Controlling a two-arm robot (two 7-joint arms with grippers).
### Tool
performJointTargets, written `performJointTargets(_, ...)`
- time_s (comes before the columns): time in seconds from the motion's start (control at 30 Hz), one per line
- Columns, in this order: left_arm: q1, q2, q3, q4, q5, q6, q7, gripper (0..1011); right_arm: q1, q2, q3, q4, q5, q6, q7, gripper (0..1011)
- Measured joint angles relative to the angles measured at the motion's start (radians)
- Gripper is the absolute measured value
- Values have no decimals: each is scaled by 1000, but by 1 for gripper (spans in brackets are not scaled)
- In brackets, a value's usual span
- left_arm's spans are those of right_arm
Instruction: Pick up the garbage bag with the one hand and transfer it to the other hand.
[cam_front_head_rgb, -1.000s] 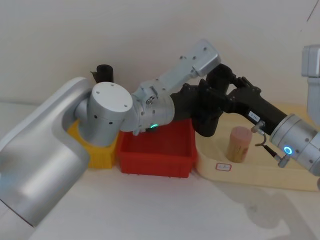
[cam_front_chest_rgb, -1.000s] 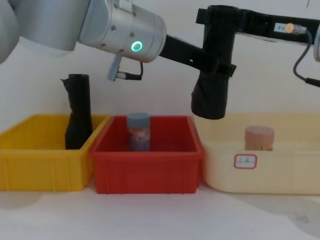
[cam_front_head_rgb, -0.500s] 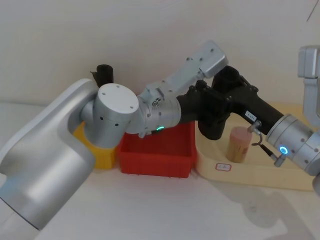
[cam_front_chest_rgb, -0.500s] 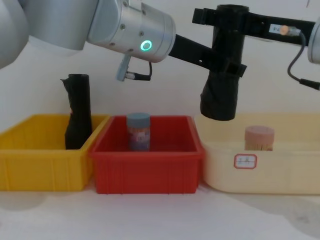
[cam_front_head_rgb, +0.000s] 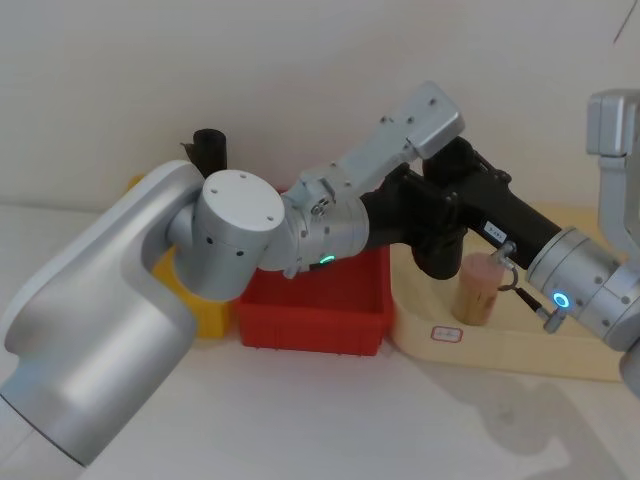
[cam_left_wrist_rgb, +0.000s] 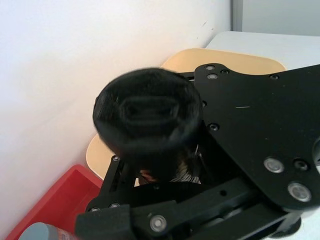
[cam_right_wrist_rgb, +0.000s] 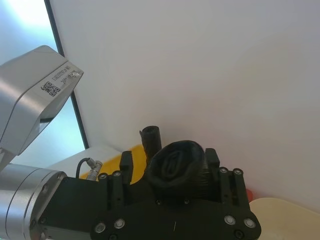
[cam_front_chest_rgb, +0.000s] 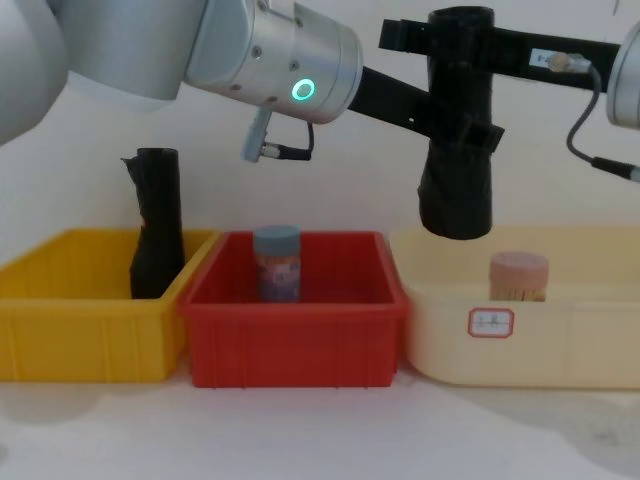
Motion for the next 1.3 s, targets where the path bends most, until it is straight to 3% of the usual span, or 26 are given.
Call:
performJointTargets(0.1,1,-1,0,-1,1,0,1,486,1,1,-3,0,-2,-1,-1,819)
performJointTargets(0.3,2,-3,0,-3,2,0,2,486,1,1,-4,-1,-3,-2,-3,769)
performJointTargets(1.07,4,-5,0,-5,3,0,2,486,2,1,-8,-2,-6,-4,-5,633)
performJointTargets(1.3,4,-6,0,-5,3,0,2,486,3,1,-9,-2,-6,-4,-5,633)
